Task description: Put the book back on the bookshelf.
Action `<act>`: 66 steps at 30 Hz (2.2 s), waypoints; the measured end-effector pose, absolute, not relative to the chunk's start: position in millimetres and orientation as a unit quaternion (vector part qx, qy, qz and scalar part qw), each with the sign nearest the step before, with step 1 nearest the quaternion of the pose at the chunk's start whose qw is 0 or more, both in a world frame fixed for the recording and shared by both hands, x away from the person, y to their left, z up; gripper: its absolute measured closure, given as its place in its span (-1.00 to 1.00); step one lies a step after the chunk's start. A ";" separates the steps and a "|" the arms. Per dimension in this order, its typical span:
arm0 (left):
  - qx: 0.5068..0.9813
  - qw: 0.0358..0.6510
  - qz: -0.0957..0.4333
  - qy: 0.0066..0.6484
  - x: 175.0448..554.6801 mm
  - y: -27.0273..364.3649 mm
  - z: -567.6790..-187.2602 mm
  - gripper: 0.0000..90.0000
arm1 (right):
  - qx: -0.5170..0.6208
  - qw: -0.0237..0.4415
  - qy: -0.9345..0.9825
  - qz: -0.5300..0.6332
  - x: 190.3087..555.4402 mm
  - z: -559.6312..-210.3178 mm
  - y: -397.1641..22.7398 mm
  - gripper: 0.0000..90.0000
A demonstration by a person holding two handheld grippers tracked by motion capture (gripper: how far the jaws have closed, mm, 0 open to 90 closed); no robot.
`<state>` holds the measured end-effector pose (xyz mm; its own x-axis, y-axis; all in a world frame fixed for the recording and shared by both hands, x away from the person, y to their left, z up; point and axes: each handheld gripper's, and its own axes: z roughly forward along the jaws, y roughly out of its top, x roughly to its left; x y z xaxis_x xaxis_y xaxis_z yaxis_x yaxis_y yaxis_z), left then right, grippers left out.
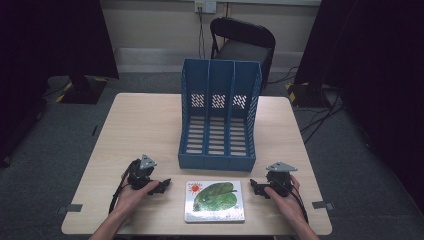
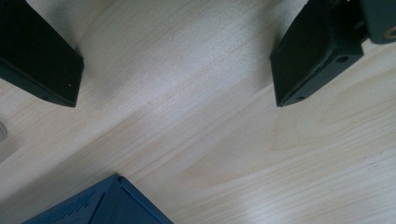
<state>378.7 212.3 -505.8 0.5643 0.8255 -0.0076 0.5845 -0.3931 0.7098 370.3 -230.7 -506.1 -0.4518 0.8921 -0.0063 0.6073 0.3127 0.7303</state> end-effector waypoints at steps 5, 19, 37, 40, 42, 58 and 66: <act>0.810 0.343 0.182 0.439 378.4 212.0 -502.9 -0.74 | 0.478 0.206 0.785 0.337 369.9 -505.2 -231.6 -0.78; 0.809 0.372 0.156 0.427 361.1 204.5 -486.7 -0.50 | 0.462 0.202 0.787 0.355 358.7 -488.9 -225.2 -0.51; 0.833 0.404 0.050 0.374 342.8 163.1 -481.7 -0.19 | 0.386 0.122 0.829 0.385 318.1 -478.3 -185.8 -0.43; 0.834 0.404 0.046 0.372 343.3 157.3 -484.1 -0.24 | 0.377 0.110 0.837 0.381 320.4 -482.8 -180.0 -0.46; 0.837 0.400 0.041 0.370 344.8 153.7 -486.9 -0.34 | 0.368 0.110 0.842 0.379 320.7 -484.0 -177.4 -0.47; 0.845 0.392 0.035 0.361 343.5 143.2 -493.8 -0.37 | 0.361 0.075 0.850 0.376 321.2 -493.7 -168.4 -0.70; 0.846 0.397 0.036 0.353 341.4 138.4 -495.0 -0.38 | 0.367 0.062 0.848 0.377 323.0 -495.9 -167.6 -0.73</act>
<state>341.4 138.4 -495.0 0.7482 0.6262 -0.2192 0.5685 -0.4348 0.6983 323.0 -167.6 -495.9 -0.7222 0.6699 0.1720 0.5761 0.4451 0.6855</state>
